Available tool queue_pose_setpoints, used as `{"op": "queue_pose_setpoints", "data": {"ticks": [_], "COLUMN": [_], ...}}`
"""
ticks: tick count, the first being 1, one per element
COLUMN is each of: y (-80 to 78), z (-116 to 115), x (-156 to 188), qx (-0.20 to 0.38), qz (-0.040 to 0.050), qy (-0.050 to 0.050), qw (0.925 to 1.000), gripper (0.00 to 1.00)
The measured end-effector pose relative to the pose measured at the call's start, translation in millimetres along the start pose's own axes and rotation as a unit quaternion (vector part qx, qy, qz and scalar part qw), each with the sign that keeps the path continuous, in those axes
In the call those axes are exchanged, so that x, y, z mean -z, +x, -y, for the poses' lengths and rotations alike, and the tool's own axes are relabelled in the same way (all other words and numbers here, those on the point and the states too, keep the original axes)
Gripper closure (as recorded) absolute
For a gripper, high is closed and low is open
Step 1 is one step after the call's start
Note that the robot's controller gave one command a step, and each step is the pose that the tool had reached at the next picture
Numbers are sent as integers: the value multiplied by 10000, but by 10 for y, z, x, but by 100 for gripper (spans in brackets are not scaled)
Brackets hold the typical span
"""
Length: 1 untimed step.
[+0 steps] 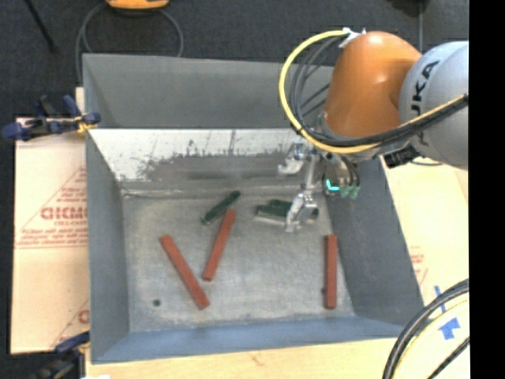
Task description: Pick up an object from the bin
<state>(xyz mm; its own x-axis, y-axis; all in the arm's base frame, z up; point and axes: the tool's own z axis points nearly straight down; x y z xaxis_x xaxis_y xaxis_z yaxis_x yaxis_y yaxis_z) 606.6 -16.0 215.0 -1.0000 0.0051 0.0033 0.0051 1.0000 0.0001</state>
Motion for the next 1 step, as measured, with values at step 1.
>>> {"op": "queue_pose_setpoints", "data": {"ticks": [1], "y": [-14], "z": [1], "x": [50], "qx": [-1], "qz": [40], "qy": [1], "qw": [10000], "gripper": [0]}}
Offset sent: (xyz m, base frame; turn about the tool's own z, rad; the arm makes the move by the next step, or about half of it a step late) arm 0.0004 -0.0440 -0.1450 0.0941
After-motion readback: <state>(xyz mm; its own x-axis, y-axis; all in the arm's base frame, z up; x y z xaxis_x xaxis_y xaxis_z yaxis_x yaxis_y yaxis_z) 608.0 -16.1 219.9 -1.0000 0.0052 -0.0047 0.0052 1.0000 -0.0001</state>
